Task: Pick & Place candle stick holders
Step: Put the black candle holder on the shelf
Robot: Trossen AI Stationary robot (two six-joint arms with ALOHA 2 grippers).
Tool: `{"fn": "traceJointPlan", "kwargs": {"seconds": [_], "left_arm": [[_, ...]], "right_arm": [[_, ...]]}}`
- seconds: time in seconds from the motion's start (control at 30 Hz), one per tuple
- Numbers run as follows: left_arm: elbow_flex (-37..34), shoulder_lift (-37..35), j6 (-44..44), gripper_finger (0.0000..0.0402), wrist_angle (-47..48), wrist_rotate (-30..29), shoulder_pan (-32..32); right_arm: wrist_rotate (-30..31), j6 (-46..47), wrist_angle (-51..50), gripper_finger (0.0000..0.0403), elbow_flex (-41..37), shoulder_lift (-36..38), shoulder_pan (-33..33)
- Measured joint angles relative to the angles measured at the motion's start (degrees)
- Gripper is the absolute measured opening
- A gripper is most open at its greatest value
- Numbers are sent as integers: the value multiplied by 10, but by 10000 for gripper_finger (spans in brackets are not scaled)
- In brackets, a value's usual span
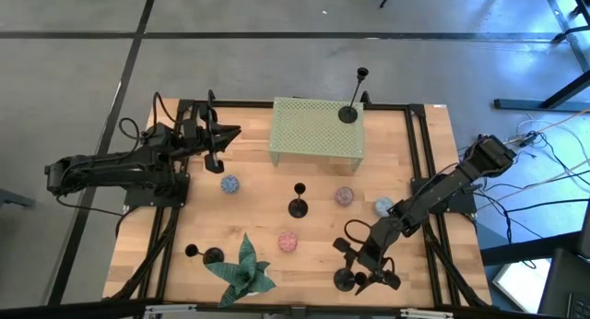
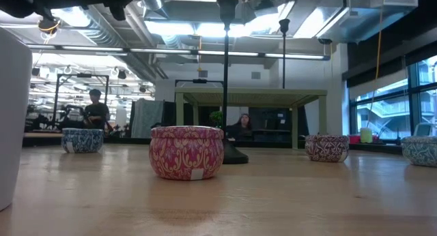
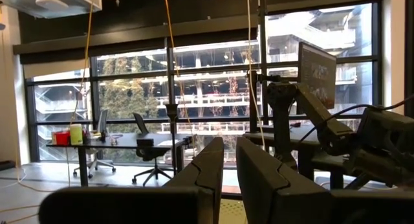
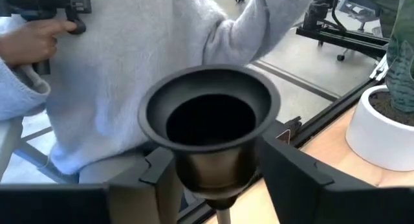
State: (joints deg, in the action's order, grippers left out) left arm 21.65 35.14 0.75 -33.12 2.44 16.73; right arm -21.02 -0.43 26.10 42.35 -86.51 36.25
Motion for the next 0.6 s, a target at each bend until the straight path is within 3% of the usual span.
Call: {"fn": "traceJointPlan", "kwargs": {"seconds": [0.3,0.6], "left_arm": [[0,0,0,37,0,0,0],[0,0,0,37,0,0,0]], "right_arm": [[0,-1,-22,122,0,0,0],[1,-15,-22,30,0,1,-1]]}}
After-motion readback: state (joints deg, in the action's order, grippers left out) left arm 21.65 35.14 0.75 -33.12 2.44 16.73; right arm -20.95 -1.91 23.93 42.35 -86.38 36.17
